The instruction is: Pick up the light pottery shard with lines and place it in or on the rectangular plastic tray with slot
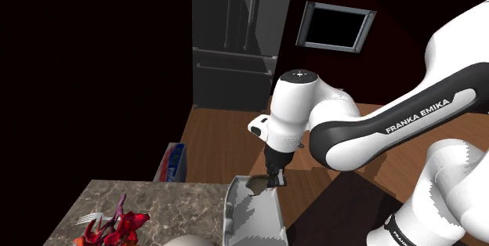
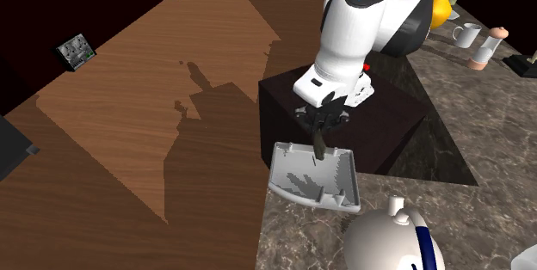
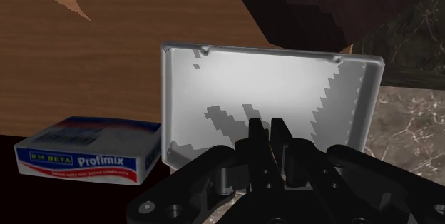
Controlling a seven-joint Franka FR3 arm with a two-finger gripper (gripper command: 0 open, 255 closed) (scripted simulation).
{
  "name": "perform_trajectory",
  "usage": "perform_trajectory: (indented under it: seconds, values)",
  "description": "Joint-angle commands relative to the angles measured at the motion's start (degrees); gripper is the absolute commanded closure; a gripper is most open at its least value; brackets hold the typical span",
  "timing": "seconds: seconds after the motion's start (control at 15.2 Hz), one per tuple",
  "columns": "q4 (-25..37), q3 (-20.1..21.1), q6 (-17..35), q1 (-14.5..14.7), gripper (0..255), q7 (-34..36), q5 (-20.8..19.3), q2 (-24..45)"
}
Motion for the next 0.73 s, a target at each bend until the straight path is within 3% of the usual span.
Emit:
perform_trajectory:
  seconds: [0.0,0.26,0.33,0.66]
  values:
    - [-0.1,0.0,0.2,0.0,255,0.0,0.0,0.1]
    - [-0.1,0.0,0.2,0.0,255,0.0,0.0,0.1]
    - [-0.1,0.0,0.2,0.0,0,0.0,0.0,0.1]
    - [-0.1,0.0,0.2,0.0,0,0.0,0.0,0.1]
